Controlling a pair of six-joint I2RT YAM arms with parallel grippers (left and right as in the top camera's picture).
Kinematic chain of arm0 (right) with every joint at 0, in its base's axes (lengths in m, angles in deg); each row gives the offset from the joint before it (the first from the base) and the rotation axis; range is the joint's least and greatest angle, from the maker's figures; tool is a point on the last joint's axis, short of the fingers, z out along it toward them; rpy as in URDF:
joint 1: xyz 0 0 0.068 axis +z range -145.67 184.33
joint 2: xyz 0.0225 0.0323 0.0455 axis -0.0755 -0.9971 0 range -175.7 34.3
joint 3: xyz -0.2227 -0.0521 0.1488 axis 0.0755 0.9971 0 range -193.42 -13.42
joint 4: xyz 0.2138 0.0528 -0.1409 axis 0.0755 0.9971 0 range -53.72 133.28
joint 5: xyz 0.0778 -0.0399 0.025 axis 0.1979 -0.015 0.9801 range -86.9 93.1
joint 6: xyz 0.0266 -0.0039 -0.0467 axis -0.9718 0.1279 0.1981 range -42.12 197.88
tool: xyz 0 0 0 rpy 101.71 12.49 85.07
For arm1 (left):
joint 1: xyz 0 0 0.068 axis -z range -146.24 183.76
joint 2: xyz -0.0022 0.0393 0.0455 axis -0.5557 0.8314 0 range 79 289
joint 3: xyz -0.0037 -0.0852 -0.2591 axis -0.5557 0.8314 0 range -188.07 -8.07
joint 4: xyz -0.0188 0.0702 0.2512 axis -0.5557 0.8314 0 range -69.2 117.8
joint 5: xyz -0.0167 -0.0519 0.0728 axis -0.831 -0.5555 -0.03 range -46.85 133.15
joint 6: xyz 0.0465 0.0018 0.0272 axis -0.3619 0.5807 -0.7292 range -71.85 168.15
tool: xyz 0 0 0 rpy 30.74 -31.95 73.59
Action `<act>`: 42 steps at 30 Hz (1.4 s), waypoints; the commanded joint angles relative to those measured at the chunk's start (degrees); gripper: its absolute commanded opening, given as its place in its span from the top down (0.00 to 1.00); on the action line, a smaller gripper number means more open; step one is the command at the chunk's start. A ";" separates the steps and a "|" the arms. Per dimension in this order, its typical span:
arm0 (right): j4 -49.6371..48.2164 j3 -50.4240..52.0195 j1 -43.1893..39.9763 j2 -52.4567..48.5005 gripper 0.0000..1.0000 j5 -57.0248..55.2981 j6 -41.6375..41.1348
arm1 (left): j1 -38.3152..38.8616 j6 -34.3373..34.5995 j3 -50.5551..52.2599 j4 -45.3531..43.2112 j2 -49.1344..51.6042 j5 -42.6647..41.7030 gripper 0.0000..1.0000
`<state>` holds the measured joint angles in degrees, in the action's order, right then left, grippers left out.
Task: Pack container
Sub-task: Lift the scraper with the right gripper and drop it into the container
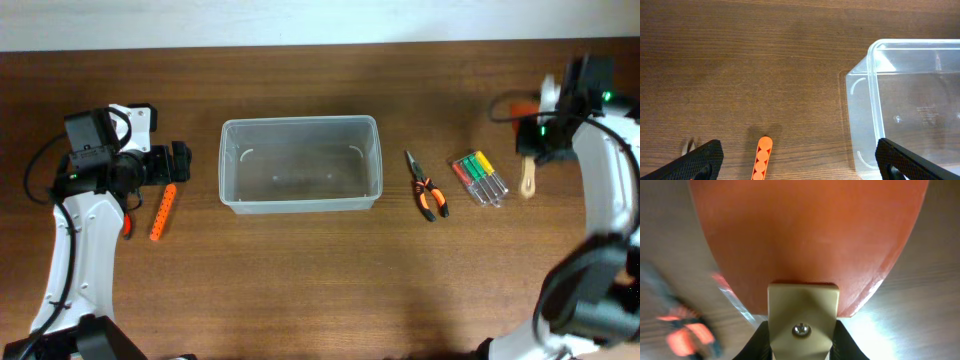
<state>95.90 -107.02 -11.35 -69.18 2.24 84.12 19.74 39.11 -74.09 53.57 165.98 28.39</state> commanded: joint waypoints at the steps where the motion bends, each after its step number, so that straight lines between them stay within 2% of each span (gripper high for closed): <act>1: 1.99 -8.59 9.09 7.85 0.96 0.24 -0.11 | -0.31 -0.94 -1.01 -0.15 0.35 -0.26 0.01; 4: 0.81 -12.00 21.46 9.70 0.96 0.48 1.81 | -0.31 -0.92 -1.01 -0.15 0.35 -0.28 0.01; 7: -1.01 -11.96 33.16 8.35 0.96 0.44 8.90 | -0.31 -0.92 -1.01 -0.15 0.35 -0.28 0.01; 9: -1.99 -11.96 39.67 5.77 0.96 0.46 15.17 | -0.31 -0.92 -1.01 -0.15 0.35 -0.26 0.01; 11: -1.90 -11.96 46.31 0.98 0.96 0.39 26.40 | -0.31 -0.94 -1.01 -0.15 0.35 -0.28 0.01; 12: -1.90 -11.96 47.23 -0.11 0.96 0.37 28.74 | -0.31 -0.92 -1.01 -0.15 0.35 -0.28 0.01; 17: -1.88 -11.96 50.95 -14.03 0.96 0.07 53.94 | -0.31 -0.94 -1.01 -0.15 0.35 -0.28 0.01; 20: -2.19 -11.96 50.05 -19.76 0.96 -2.78 61.99 | -0.31 -0.92 -1.01 -0.15 0.35 -0.26 0.01; 25: -5.62 -11.96 47.34 -24.57 0.96 -3.65 63.43 | -0.31 -0.92 -1.01 -0.15 0.35 -0.28 0.01; 33: -10.45 -11.96 44.98 -25.05 0.95 1.16 63.39 | -0.31 -0.94 -1.01 -0.15 0.35 -0.28 0.01; 36: -11.08 -11.96 45.66 -25.05 0.89 1.73 62.38 | -0.31 -0.92 -1.01 -0.15 0.35 -0.28 0.01; 38: -13.09 -11.96 45.77 -25.05 0.77 1.73 59.84 | -0.31 -0.94 -1.01 -0.15 0.35 -0.28 0.01; 40: -15.15 -12.00 45.77 -25.00 0.60 1.66 56.33 | -0.31 -0.92 -1.01 -0.15 0.35 -0.28 0.01; 41: -15.56 -12.46 45.79 -24.61 0.02 0.96 53.83 | -0.31 -0.94 -1.01 -0.15 0.35 -0.28 0.01; 42: -15.52 -13.29 45.97 -24.04 0.01 -0.63 51.32 | -0.31 -0.94 -1.01 -0.15 0.35 -0.26 0.01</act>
<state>80.88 -118.63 34.15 -94.55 2.78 143.13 19.74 39.11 -74.09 53.59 165.98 28.39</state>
